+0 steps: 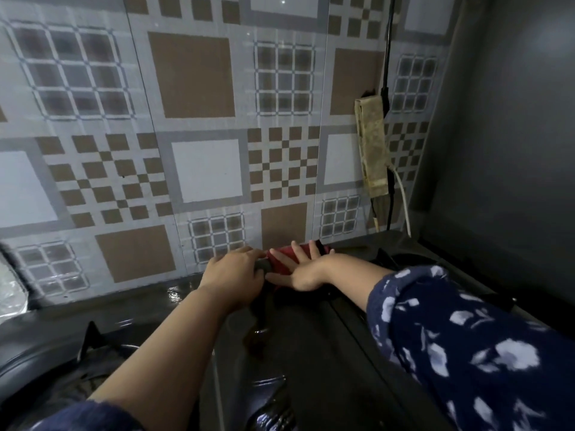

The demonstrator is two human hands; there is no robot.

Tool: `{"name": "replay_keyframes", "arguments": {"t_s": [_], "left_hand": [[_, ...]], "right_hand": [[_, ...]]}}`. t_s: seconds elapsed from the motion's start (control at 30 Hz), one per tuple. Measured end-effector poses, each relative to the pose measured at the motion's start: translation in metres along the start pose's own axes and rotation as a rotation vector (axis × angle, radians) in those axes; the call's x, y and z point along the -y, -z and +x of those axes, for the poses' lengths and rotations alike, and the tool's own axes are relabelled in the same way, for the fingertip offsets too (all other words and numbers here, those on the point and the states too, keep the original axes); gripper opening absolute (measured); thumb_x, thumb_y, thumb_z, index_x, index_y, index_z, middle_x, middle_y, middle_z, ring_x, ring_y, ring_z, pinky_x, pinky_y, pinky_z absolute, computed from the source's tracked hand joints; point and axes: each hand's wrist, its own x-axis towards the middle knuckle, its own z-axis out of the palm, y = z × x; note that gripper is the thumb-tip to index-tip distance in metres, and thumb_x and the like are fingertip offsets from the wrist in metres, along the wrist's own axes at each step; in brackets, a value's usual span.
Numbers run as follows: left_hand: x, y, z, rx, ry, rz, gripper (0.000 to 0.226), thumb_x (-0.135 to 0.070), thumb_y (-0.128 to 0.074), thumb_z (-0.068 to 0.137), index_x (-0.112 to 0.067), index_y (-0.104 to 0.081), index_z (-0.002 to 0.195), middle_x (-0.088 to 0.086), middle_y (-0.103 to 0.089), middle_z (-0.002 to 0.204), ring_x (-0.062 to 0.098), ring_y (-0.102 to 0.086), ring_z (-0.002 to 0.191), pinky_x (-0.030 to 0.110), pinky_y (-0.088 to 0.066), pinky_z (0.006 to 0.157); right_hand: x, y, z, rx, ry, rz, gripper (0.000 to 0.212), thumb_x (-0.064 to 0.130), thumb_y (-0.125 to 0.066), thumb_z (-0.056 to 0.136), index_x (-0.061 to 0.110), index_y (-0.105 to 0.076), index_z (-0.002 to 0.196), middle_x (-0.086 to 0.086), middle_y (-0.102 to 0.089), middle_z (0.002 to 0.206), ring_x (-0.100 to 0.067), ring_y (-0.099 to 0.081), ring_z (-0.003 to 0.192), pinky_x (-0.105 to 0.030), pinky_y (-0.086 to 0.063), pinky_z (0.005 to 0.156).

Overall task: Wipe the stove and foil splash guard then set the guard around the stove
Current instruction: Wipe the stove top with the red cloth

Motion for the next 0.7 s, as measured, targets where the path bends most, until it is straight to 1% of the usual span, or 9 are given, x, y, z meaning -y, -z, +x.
{"name": "replay_keyframes", "arguments": {"t_s": [0.07,0.1,0.17,0.27,0.37,0.47,0.63,0.7], "left_hand": [[0.0,0.0,0.002,-0.001,-0.019,0.006,0.043,-0.031,-0.042,0.094,-0.031,-0.043,0.137,-0.002,-0.046,0.143,0.018,-0.044,0.131,0.038,-0.031,0.108],[-0.001,0.0,0.004,-0.003,-0.029,0.007,0.044,-0.031,-0.042,0.095,-0.031,-0.042,0.138,-0.002,-0.045,0.144,0.018,-0.042,0.132,0.038,-0.03,0.108],[-0.002,0.001,0.008,-0.006,-0.039,0.006,0.044,-0.031,-0.041,0.096,-0.031,-0.04,0.14,-0.003,-0.041,0.147,0.018,-0.04,0.134,0.038,-0.027,0.111],[-0.004,-0.002,0.014,-0.001,-0.058,0.022,0.045,-0.033,-0.041,0.097,-0.031,-0.038,0.141,-0.004,-0.038,0.149,0.016,-0.035,0.138,0.038,-0.024,0.113],[-0.013,-0.006,0.021,0.033,-0.077,0.041,0.047,-0.035,-0.04,0.097,-0.03,-0.034,0.143,-0.003,-0.031,0.154,0.015,-0.025,0.143,0.039,-0.017,0.117],[-0.025,-0.011,0.028,0.07,-0.094,0.055,0.05,-0.035,-0.042,0.097,-0.029,-0.03,0.145,-0.002,-0.027,0.156,0.015,-0.017,0.146,0.043,-0.011,0.118],[-0.04,-0.02,0.034,0.098,-0.108,0.03,0.052,-0.035,-0.044,0.096,-0.031,-0.029,0.145,-0.002,-0.026,0.156,0.014,-0.015,0.146,0.045,-0.012,0.118],[-0.043,-0.023,0.034,0.099,-0.119,0.028,0.052,-0.036,-0.044,0.096,-0.031,-0.028,0.145,-0.002,-0.025,0.157,0.014,-0.015,0.146,0.045,-0.012,0.118]], "right_hand": [[-0.007,0.005,0.002,0.078,0.047,-0.013,0.087,0.088,-0.025,0.073,0.053,0.011,0.144,0.002,0.026,0.158,-0.037,0.029,0.141,-0.064,0.013,0.111],[-0.011,0.009,0.003,0.095,0.084,-0.054,0.089,0.087,-0.029,0.074,0.053,0.015,0.143,0.003,0.028,0.157,-0.035,0.029,0.141,-0.062,0.013,0.112],[-0.022,0.017,0.004,0.069,0.157,-0.138,0.092,0.081,-0.036,0.077,0.051,0.022,0.141,0.006,0.03,0.156,-0.029,0.028,0.142,-0.058,0.01,0.114],[-0.042,0.022,0.01,0.035,0.188,-0.141,0.094,0.074,-0.044,0.081,0.047,0.022,0.143,0.006,0.026,0.158,-0.026,0.023,0.145,-0.054,0.006,0.116],[-0.062,0.028,0.016,0.052,0.15,-0.116,0.092,0.074,-0.044,0.081,0.05,0.02,0.142,0.005,0.024,0.158,-0.027,0.023,0.145,-0.055,0.006,0.116],[-0.079,0.033,0.02,0.086,0.076,-0.078,0.091,0.075,-0.039,0.081,0.047,0.021,0.143,0.003,0.024,0.158,-0.028,0.024,0.144,-0.055,0.007,0.115],[-0.096,0.042,0.024,0.115,-0.096,-0.034,0.091,0.08,-0.026,0.08,0.038,0.02,0.146,-0.003,0.028,0.157,-0.033,0.018,0.146,-0.052,0.004,0.116],[-0.102,0.042,0.031,0.092,-0.178,0.042,0.089,0.08,-0.022,0.082,0.035,0.017,0.148,-0.006,0.027,0.157,-0.036,0.015,0.146,-0.054,0.002,0.116]]}}
